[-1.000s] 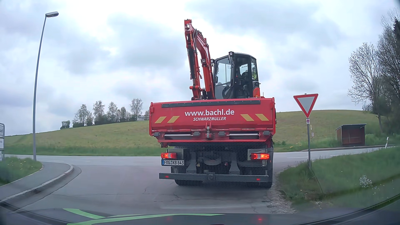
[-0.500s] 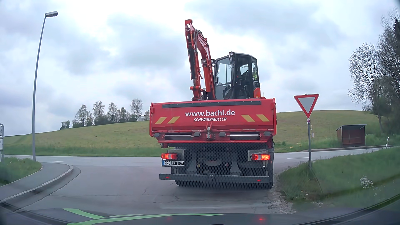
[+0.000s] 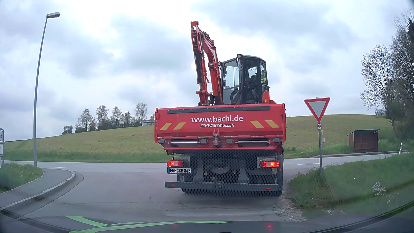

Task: Follow the waypoints while adhering to traffic rules and regulations

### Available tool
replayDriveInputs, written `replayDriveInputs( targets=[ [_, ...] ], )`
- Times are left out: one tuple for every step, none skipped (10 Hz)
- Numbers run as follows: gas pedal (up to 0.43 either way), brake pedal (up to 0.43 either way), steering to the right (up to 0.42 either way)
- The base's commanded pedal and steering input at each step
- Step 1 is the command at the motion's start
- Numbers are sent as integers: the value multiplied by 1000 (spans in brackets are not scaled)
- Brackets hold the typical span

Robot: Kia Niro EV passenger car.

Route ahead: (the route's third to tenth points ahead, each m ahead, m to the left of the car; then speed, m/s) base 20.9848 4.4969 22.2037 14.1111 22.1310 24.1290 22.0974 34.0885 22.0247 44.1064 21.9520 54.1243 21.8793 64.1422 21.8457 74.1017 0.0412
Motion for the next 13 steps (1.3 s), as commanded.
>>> replayDriveInputs(
  targets=[
    [0,244,0],
    [0,244,0],
    [0,244,0],
    [0,244,0],
    [0,250,0],
    [0,250,0],
    [0,250,0],
    [0,250,0],
    [0,250,0],
    [0,250,0],
    [0,250,0],
    [0,250,0],
    [0,250,0]
  ],
)
